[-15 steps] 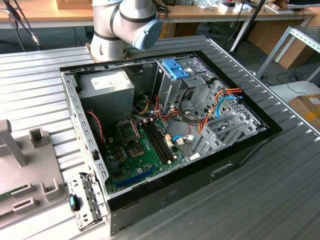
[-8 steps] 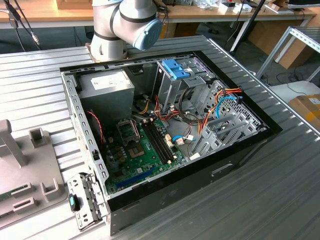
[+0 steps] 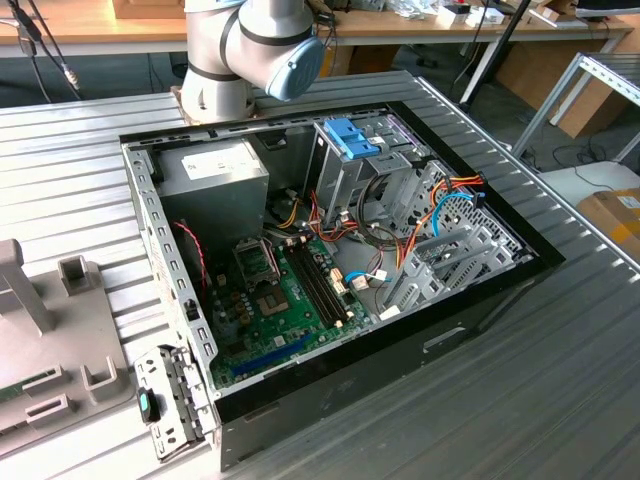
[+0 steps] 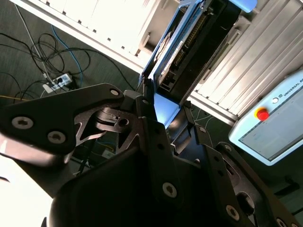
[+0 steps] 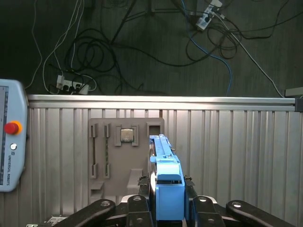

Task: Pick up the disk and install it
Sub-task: 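Pick up the disk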

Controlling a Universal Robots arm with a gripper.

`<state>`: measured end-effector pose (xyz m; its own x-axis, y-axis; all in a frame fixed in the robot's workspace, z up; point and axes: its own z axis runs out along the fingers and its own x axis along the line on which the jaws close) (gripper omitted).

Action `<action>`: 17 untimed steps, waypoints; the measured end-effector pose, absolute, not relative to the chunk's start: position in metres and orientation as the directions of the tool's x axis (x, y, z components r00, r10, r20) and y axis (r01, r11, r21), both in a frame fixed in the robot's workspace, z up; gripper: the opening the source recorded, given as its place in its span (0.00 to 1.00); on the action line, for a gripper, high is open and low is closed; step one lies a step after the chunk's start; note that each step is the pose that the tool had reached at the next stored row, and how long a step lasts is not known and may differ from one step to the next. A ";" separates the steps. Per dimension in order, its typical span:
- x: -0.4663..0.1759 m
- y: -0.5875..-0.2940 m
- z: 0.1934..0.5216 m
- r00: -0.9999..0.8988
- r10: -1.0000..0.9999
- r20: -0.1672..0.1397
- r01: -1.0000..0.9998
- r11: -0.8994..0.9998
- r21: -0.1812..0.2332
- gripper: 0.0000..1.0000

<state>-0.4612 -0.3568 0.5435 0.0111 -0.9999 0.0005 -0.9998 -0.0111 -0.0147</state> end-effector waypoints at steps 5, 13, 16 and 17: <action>-0.455 -0.357 0.544 0.011 -1.000 0.001 -1.000 -0.011 -0.015 0.37; -0.436 -0.357 0.544 0.011 -1.000 0.001 -1.000 -0.011 -0.015 0.37; -0.430 -0.357 0.544 0.011 -1.000 0.001 -1.000 -0.011 -0.015 0.37; -0.428 -0.357 0.544 0.011 -1.000 0.001 -1.000 -0.011 -0.015 0.37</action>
